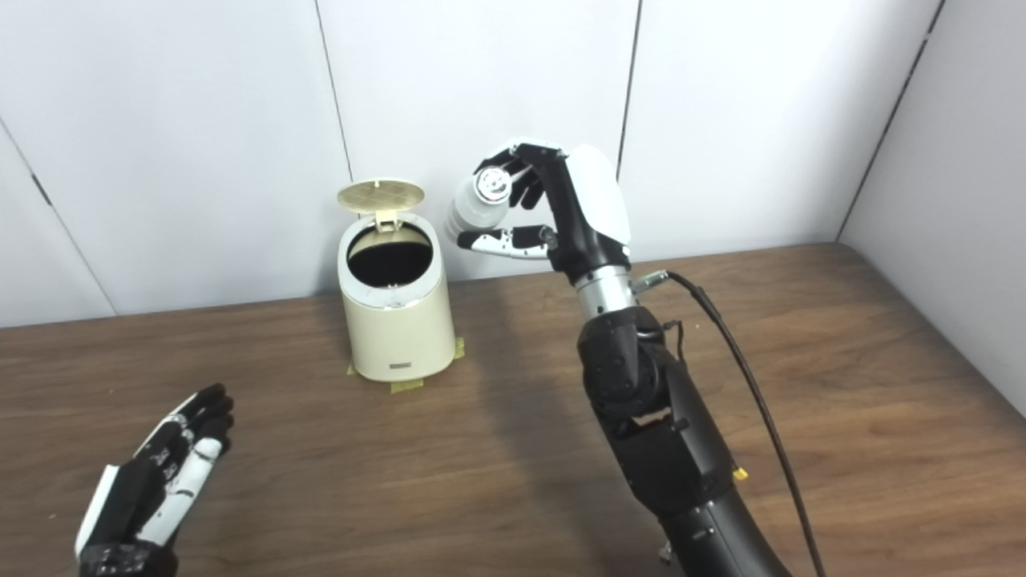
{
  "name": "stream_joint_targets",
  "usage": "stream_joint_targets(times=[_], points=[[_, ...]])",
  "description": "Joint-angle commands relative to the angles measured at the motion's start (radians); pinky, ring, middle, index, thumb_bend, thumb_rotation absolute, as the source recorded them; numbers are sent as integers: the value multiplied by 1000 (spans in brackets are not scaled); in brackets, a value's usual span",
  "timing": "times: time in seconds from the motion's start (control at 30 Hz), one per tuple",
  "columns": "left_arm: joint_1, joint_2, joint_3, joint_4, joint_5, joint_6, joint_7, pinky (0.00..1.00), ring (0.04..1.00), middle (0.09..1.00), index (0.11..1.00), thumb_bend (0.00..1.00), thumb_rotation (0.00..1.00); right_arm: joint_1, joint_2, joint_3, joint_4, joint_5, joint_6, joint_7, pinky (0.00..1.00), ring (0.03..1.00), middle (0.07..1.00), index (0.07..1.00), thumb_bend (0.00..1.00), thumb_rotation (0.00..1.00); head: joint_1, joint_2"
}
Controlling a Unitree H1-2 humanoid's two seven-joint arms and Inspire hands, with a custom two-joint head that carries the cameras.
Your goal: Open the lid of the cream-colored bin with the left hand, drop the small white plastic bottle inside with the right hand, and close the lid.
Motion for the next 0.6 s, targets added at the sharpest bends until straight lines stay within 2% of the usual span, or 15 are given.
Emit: stream_joint_targets(times=[0.0,0.27,0.4,0.57], points=[[-2,-42,-7,-6,16,-50,8,889,886,864,881,521,513,-67,11,4,-1,-10,-42,-9,356,424,495,495,502,0,7,0],[7,-69,-23,-4,8,-58,30,878,886,871,878,537,491,-130,54,25,166,-2,-109,-35,351,428,493,494,502,0,44,-6],[11,-76,-31,-6,11,-69,36,878,891,877,880,502,470,-156,71,26,252,3,-154,-58,355,424,496,493,502,0,58,-6],[12,-78,-43,-4,26,-73,41,857,890,881,890,490,471,-177,87,31,307,11,-183,-64,357,428,495,489,502,0,70,-5]])
